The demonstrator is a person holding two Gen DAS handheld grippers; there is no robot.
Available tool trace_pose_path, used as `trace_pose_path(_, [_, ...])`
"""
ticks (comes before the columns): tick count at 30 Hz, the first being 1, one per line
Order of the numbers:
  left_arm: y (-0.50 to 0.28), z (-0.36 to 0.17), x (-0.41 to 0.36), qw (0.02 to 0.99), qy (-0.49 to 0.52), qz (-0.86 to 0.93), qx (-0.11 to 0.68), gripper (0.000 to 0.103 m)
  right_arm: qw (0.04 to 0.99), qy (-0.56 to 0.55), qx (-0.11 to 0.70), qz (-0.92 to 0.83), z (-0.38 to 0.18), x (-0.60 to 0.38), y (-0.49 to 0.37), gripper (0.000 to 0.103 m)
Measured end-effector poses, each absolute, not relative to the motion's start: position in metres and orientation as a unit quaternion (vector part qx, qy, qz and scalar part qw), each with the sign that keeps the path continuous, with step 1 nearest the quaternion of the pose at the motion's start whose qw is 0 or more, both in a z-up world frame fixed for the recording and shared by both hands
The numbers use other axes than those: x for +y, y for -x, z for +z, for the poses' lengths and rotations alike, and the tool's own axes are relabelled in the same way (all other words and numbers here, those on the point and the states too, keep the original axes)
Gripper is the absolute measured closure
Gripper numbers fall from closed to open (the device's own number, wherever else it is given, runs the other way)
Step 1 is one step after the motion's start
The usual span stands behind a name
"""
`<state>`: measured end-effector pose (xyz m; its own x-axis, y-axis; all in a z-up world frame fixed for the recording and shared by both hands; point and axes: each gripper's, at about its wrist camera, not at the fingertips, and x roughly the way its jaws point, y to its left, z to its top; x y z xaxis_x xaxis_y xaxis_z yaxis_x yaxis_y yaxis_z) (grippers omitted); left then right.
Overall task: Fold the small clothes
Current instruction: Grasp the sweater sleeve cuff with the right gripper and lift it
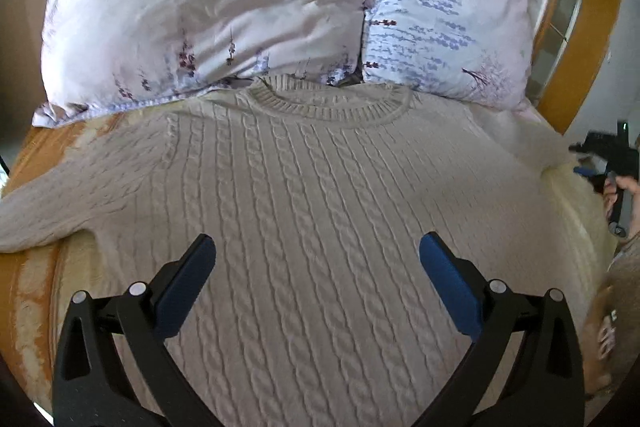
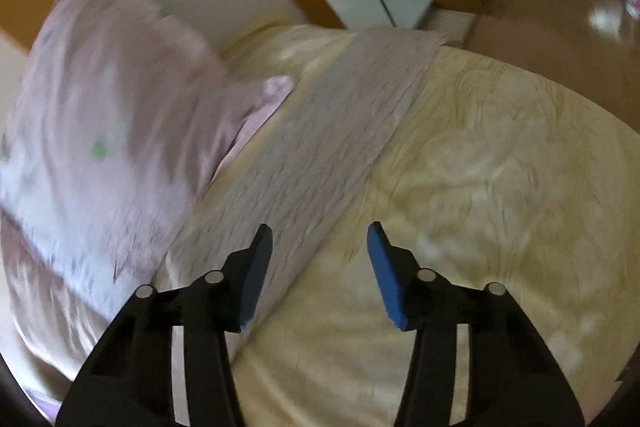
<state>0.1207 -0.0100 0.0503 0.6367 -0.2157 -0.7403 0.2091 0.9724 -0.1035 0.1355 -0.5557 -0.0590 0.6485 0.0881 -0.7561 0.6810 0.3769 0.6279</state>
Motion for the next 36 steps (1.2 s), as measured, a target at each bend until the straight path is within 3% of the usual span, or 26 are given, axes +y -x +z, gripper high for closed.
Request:
trace_pose_path(7, [-0.144,0.049,-0.011,0.915,-0.002,-0.123,0.383,0.002,0.726,-0.548,0.356,-0.215,-0.076,-0.585,-0.142,0.071])
trace_pose_path(13, [-0.162,0.047,-0.008,0.914,0.001,-0.122,0.386,0.002,0.726,-0.553,0.337,-0.232,-0.084,-0.594,-0.138,0.092])
trace_pose_path(20, [-0.173,0.047,0.004,0.914,0.022,-0.125,0.385,0.002,0.789,-0.487,0.301,-0.222,-0.05,-0.579,-0.141,0.095])
trace_pose_path(29, [-0.178,0.049,0.027,0.906,0.122,-0.163,0.372,0.002,0.907,-0.355,0.228,-0.005,0.074,-0.449,-0.147,0.096])
trace_pose_path(32, [-0.179,0.046,0.031,0.896,0.164,-0.178,0.374,0.002,0.913,-0.311,0.247,0.095,0.088,-0.373,-0.154,0.096])
trace_pose_path(36, [-0.179,0.041,0.028,0.886,0.183,-0.189,0.381,0.002,0.89,-0.26,0.34,0.159,0.053,-0.285,-0.173,0.096])
